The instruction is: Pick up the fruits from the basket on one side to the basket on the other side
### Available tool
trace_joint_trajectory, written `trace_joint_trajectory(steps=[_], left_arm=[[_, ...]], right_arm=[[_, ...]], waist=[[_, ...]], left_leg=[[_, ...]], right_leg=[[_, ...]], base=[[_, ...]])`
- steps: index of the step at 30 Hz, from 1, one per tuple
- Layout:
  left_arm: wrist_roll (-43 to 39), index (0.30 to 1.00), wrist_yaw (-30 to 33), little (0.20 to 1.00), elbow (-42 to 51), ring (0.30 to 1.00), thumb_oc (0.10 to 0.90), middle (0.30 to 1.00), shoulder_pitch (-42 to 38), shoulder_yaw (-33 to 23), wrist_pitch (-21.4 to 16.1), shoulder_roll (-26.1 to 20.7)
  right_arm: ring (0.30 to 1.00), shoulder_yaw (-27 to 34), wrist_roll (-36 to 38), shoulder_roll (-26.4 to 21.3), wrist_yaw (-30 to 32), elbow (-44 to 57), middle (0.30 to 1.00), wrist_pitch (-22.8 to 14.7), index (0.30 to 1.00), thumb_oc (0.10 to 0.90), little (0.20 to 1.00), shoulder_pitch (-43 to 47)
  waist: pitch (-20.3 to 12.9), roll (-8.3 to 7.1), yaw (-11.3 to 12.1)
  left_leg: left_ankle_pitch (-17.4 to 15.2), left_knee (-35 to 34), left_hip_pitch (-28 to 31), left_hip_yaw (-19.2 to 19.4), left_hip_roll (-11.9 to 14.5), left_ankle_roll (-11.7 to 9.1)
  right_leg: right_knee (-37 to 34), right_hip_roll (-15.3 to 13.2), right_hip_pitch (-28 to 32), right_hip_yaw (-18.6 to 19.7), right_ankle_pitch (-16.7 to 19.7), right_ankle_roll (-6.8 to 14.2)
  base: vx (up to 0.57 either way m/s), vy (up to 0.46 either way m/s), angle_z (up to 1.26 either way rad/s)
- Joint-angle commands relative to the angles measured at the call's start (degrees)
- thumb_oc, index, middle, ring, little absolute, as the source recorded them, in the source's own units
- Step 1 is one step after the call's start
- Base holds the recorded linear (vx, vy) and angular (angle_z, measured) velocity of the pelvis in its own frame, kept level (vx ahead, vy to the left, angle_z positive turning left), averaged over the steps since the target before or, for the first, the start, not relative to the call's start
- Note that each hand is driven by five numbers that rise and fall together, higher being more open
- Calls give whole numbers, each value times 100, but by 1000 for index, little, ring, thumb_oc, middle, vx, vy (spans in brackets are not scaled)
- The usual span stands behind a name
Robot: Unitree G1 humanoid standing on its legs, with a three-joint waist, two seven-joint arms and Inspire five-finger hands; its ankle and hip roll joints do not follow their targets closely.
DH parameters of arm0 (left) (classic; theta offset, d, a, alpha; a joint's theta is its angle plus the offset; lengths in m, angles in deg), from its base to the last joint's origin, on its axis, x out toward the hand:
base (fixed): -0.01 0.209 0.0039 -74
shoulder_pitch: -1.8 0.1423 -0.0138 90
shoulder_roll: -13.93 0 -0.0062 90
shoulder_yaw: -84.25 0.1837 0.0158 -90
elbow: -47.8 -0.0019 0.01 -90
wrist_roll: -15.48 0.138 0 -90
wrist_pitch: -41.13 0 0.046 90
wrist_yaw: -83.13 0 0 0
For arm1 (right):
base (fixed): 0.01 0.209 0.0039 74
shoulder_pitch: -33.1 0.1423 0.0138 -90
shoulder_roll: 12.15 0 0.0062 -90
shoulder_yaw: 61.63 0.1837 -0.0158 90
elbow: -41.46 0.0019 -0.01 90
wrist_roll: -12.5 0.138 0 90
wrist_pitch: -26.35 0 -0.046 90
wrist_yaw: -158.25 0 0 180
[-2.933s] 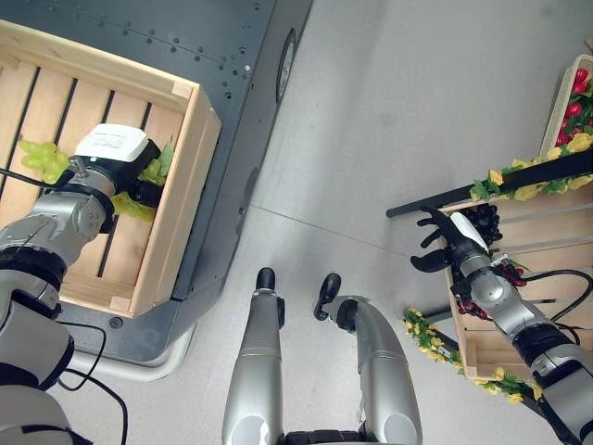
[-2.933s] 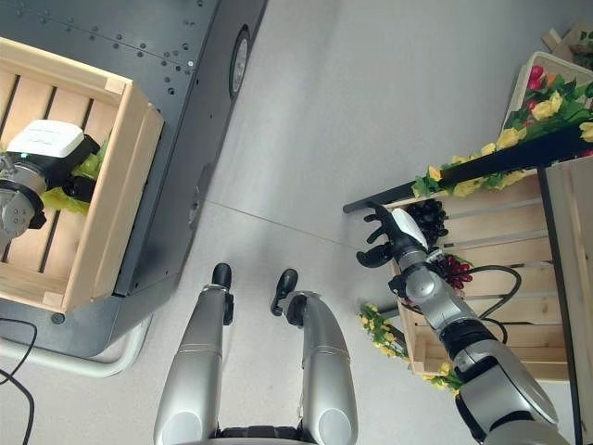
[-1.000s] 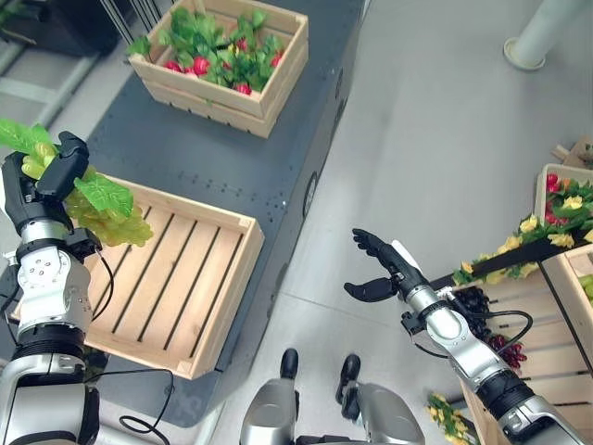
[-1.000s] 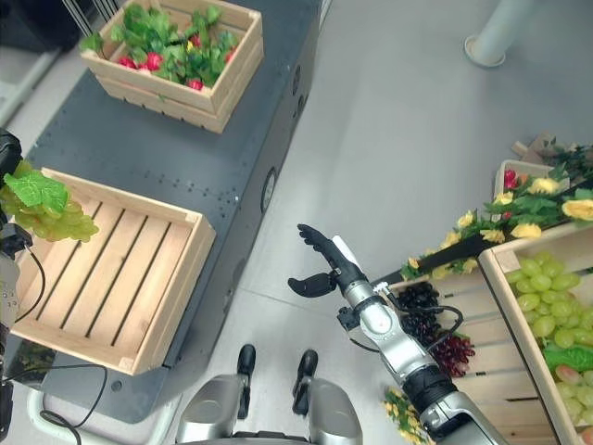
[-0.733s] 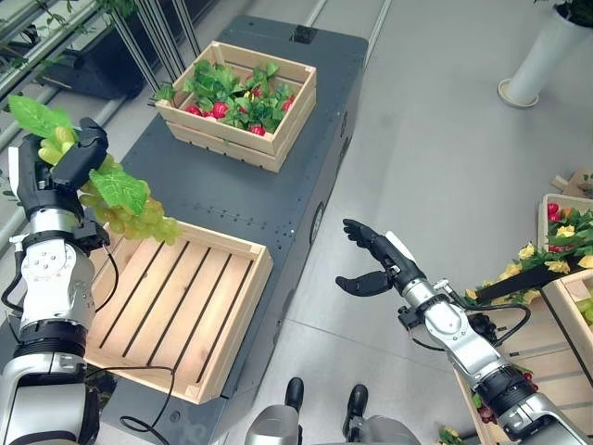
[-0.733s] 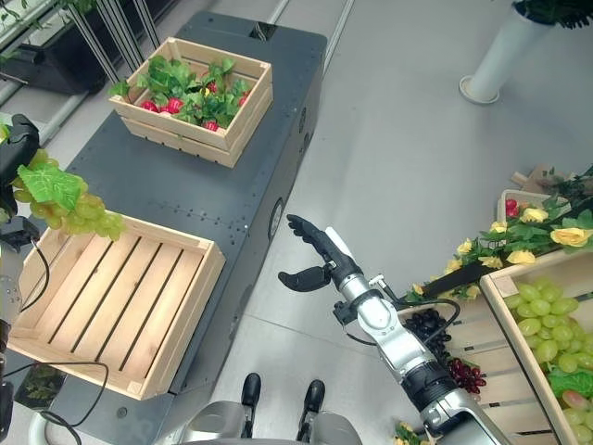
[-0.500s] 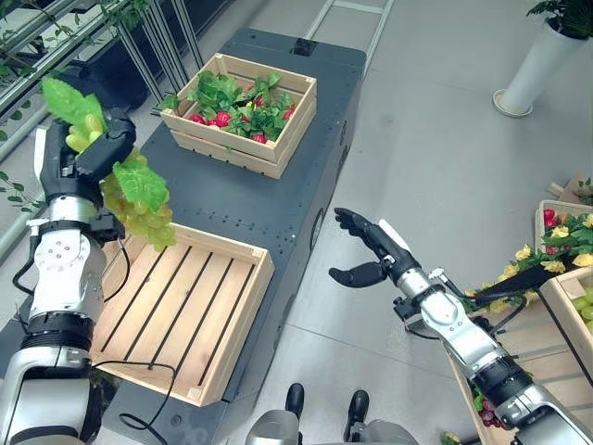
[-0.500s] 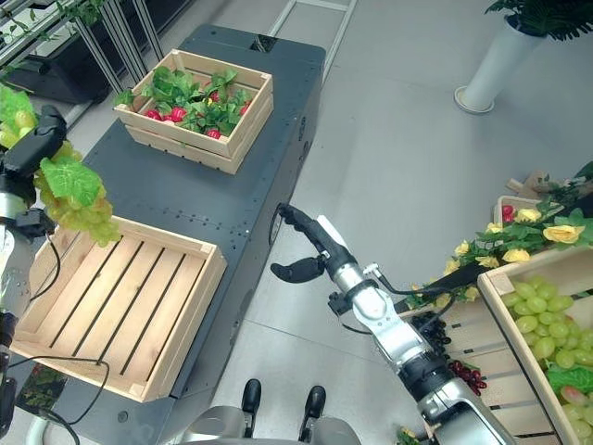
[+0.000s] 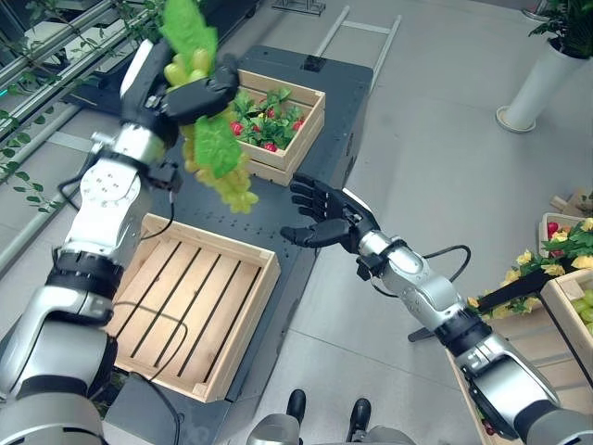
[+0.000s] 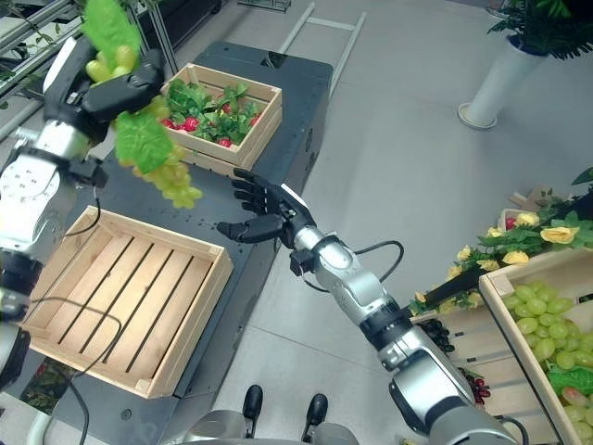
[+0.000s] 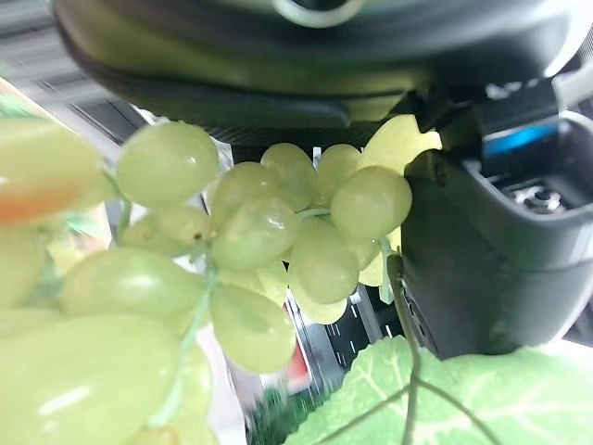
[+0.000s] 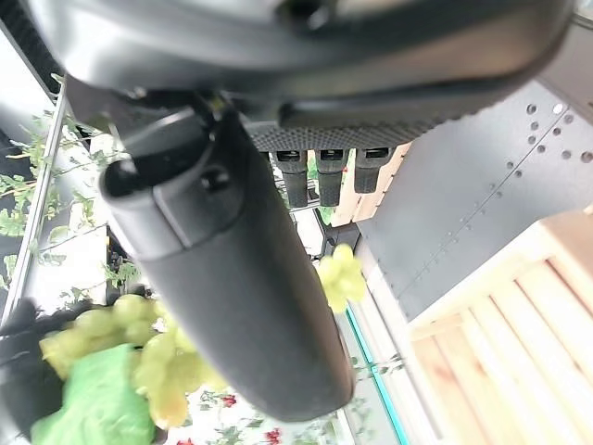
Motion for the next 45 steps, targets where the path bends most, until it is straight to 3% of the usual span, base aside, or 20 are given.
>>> trace_joint_trajectory(steps=[1,16,26,34,45], left_arm=[[-336,300,8,300,-268,300,400,300,-666,35,-349,27],[-396,300,-433,300,-502,300,400,300,-1185,471,-155,730],[-639,300,-747,300,-765,300,400,300,-1383,615,-174,962],[-690,300,-590,300,-726,300,400,300,-1486,684,-204,1215],[-1067,300,-662,300,-739,300,400,300,-1650,740,-303,1429]], right_arm=[[900,56,698,262,-118,-212,900,-238,900,800,900,379],[900,80,1158,477,679,-630,900,-102,900,800,900,1537],[900,-29,1275,392,444,-884,900,13,900,800,900,1982],[900,-215,1333,520,341,-966,900,82,900,800,900,2074],[900,-426,1737,620,-159,-1393,900,476,900,800,900,2246]], waist=[[-1444,246,89],[-1574,185,9],[-1628,158,-44],[-1647,145,-62],[-1672,123,-44]], left_leg=[[-184,-70,-283,-324,-360,-48],[-194,-70,-205,-255,-286,-116],[-187,-70,-172,-180,-265,-140],[-188,-70,-157,-161,-257,-150],[-190,-70,-145,-164,-258,-163]], right_leg=[[13,-53,-26,30,-1,-20],[13,29,20,104,-45,-119],[13,42,27,144,-46,-127],[13,46,44,140,-64,-146],[13,39,62,111,-81,-149]], base=[[2,-41,1],[0,-3,0],[0,0,0],[0,0,0],[0,0,0]])
